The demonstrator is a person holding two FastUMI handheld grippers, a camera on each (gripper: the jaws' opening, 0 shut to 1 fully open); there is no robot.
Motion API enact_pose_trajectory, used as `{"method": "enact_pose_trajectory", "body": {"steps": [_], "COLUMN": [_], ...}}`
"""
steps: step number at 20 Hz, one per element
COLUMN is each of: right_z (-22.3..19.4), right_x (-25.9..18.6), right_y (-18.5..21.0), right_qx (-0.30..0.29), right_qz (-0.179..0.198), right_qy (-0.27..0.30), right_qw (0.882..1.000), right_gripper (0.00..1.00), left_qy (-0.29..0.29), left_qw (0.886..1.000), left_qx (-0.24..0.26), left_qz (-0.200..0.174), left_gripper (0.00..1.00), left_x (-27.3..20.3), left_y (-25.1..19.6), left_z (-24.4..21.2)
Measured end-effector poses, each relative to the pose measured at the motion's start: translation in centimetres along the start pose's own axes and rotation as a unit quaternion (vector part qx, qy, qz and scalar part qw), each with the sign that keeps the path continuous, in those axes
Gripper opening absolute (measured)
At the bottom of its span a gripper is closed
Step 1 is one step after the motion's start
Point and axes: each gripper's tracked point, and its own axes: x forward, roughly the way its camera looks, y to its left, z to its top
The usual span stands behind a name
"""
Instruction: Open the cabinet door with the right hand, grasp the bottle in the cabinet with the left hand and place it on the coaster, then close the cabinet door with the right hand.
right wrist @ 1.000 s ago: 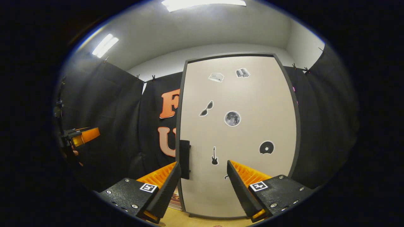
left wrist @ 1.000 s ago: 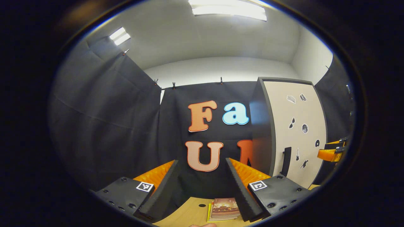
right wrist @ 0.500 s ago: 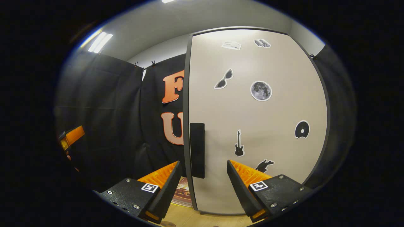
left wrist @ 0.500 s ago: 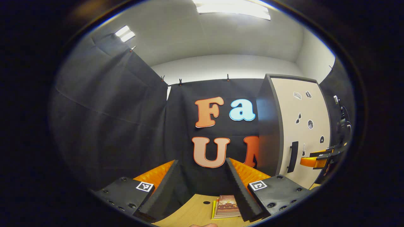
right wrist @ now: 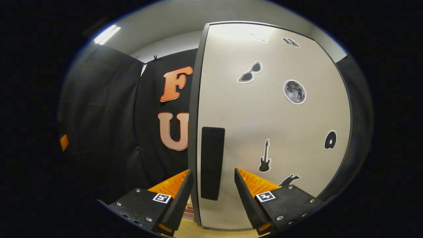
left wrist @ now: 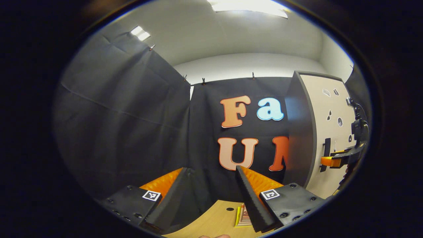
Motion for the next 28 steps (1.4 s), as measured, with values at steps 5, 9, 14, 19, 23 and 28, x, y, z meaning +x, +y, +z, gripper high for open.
{"method": "enact_pose_trajectory", "body": {"steps": [5, 9, 14, 19, 23, 28], "right_z": [-0.7, -0.6, -0.8, -0.6, -0.2, -0.8], "right_x": [1.3, 1.5, 1.3, -0.2, -3.0, -10.4], "right_y": [-0.4, 0.1, 0.0, 0.7, 1.2, 0.1], "right_qx": [0.001, 0.011, -0.001, -0.002, 0.0, -0.001], "right_qz": [-0.025, -0.036, -0.02, 0.002, 0.033, 0.072], "right_qy": [0.009, 0.013, 0.014, 0.009, -0.003, -0.02], "right_qw": [1.0, 0.999, 1.0, 1.0, 0.999, 0.997], "right_gripper": [0.64, 0.44, 0.26, 0.18, 0.18, 0.18], "left_qy": [0.012, 0.017, 0.027, 0.021, 0.022, 0.031], "left_qw": [1.0, 1.0, 0.999, 1.0, 1.0, 0.999], "left_qx": [0.0, 0.0, -0.003, -0.009, -0.006, -0.004], "left_qz": [0.018, 0.023, 0.026, 0.016, 0.007, -0.016], "left_gripper": [0.94, 0.94, 0.94, 0.94, 0.94, 0.94], "left_x": [-0.7, -0.9, -1.4, -1.3, -2.5, -2.6], "left_y": [2.2, 3.0, 3.5, 2.8, 1.7, -1.0], "left_z": [-1.4, -1.8, -2.5, -2.5, -2.7, -3.1]}}
